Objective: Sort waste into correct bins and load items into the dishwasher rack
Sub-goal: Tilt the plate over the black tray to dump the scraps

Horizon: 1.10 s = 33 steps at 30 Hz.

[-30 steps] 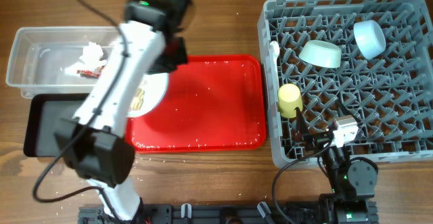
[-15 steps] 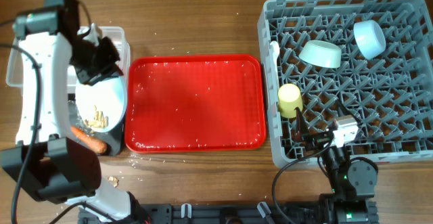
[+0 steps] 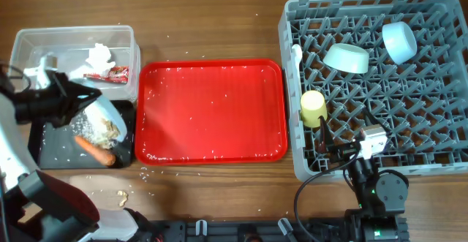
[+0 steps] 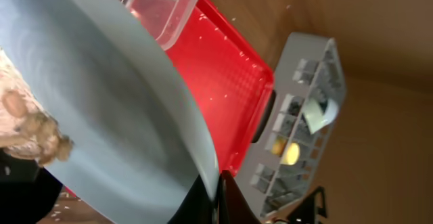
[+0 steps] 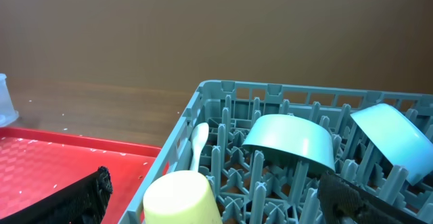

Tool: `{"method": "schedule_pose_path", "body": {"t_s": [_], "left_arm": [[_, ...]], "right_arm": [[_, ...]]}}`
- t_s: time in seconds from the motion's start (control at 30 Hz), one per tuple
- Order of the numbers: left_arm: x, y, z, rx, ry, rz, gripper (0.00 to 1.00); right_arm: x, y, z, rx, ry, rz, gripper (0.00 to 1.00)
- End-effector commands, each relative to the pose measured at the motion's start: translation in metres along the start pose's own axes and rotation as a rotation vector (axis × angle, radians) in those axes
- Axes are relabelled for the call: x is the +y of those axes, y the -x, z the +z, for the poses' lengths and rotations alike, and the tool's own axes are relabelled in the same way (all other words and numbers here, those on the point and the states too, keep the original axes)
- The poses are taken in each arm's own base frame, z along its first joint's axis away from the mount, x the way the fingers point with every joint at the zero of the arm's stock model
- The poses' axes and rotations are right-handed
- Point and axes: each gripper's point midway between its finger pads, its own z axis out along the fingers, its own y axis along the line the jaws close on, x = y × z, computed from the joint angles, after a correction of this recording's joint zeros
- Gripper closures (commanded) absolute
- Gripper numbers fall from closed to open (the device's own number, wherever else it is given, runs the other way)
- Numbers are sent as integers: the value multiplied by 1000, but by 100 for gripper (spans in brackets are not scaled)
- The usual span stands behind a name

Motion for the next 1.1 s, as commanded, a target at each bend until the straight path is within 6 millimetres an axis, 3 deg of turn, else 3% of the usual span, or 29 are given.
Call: {"method": "schedule_pose_path", "body": {"t_s": [0.0, 0.17, 0.37, 0.43, 0.63, 0.77, 0.97, 1.07], "left_arm": [[-17, -4, -11, -36, -88, 60, 96], [-29, -13, -20, -61, -100, 81, 96], [-37, -23, -67, -255, -70, 130, 96], [-40, -25, -73, -289, -89, 140, 96], [-33, -29, -60, -269, -160, 132, 96], [-11, -27, -49, -260, -133, 54, 96], [-34, -34, -50, -264, -208, 96, 96], [-54, -48, -39, -216, -209, 185, 96]], "right_arm": [[1, 3, -1, -14, 5, 17, 0], [1, 3, -1, -14, 5, 18, 0], [1, 3, -1, -14, 5, 18, 0], [1, 3, -1, -14, 5, 17, 1], [1, 3, -1, -14, 5, 17, 0], [1, 3, -1, -14, 5, 17, 0], [1, 3, -1, -14, 5, 17, 0], [1, 3, -1, -14, 5, 17, 0]]}}
